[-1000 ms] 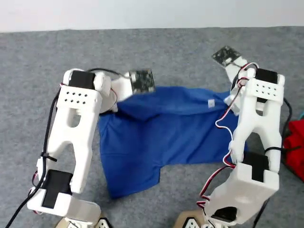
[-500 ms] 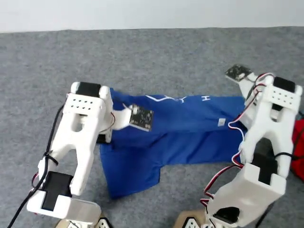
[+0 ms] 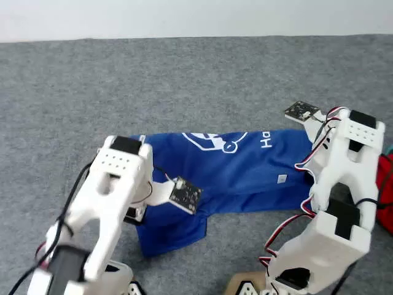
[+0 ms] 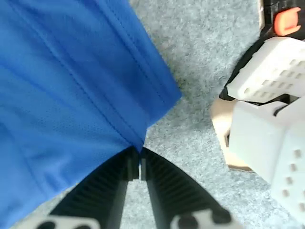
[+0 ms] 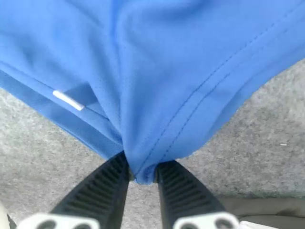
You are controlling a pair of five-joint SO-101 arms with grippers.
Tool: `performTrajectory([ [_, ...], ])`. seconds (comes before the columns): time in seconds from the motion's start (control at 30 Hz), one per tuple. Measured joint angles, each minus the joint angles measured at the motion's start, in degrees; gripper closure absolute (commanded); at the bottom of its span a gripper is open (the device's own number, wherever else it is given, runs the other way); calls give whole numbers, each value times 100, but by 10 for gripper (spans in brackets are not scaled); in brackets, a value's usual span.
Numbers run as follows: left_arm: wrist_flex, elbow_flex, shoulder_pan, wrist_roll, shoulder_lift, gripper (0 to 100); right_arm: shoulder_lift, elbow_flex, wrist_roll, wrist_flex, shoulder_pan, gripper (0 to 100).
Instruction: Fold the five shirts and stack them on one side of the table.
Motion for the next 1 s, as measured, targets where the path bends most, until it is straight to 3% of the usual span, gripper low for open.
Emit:
performTrajectory([
  [0.27,0,844,70,0,-1477,998,0,0,0,0,0,987],
  [1.0,0,862,308,0,-2084,998,0,-114,237,193,149,987],
])
